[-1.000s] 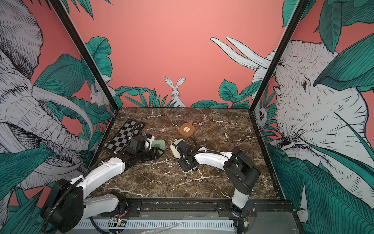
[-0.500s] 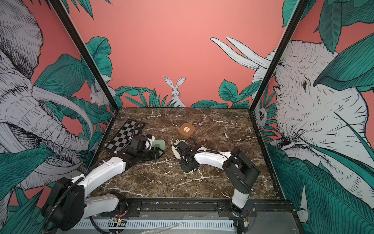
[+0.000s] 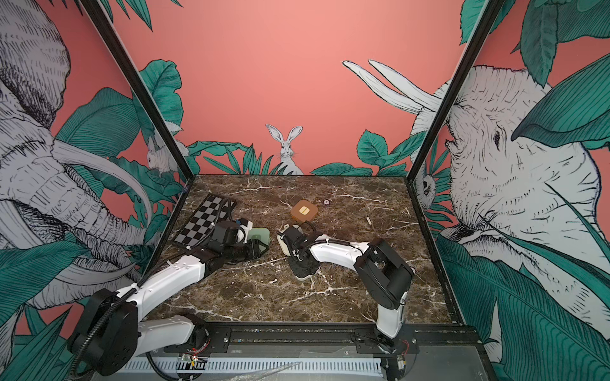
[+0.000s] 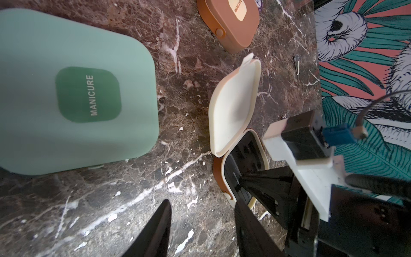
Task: Organize nail clipper sets
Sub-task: Place the nail clipper in the storage box, then pick up the nail clipper from the center of the board.
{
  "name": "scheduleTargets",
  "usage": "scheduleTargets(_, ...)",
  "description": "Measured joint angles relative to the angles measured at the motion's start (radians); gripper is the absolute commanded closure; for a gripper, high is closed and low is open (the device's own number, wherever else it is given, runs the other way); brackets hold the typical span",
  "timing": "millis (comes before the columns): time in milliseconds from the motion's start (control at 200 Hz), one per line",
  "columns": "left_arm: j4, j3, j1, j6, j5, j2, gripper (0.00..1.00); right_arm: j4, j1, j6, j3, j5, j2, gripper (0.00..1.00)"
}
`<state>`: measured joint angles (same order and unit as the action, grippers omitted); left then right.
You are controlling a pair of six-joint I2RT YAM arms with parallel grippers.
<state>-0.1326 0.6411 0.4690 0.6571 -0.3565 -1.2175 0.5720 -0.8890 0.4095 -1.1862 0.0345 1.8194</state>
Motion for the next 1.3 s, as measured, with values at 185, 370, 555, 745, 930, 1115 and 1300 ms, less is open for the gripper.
scheduleTargets(185, -0.015, 0.045, 0.000, -0.008, 0.001, -0.016, 0.51, 0.098, 0.021, -0.013, -0.120, -0.021, -0.017, 0.56)
scheduleTargets(370, -0.023, 0.079, 0.000, -0.022, 0.002, -0.035, 0.51, 0.122, 0.125, -0.018, -0.159, -0.058, -0.174, 0.45)
scheduleTargets(555, -0.013, 0.090, 0.000, -0.031, -0.004, -0.042, 0.51, 0.151, 0.417, 0.045, 0.027, -0.125, -0.432, 0.37)
scheduleTargets(745, 0.048, 0.090, 0.000, -0.025, -0.038, -0.092, 0.52, 0.237, 0.725, 0.124, 0.279, -0.134, -0.627, 0.35)
scheduleTargets(930, 0.101, 0.093, 0.000, -0.021, -0.086, -0.146, 0.52, 0.274, 0.919, 0.172, 0.450, -0.122, -0.748, 0.29)
scheduleTargets(1115, 0.136, 0.109, 0.000, -0.017, -0.126, -0.156, 0.52, 0.201, 1.009, 0.185, 0.505, -0.061, -0.624, 0.42)
scheduleTargets(1300, 0.167, 0.114, 0.000, -0.002, -0.145, -0.157, 0.52, 0.119, 1.016, 0.170, 0.499, -0.020, -0.454, 0.45)
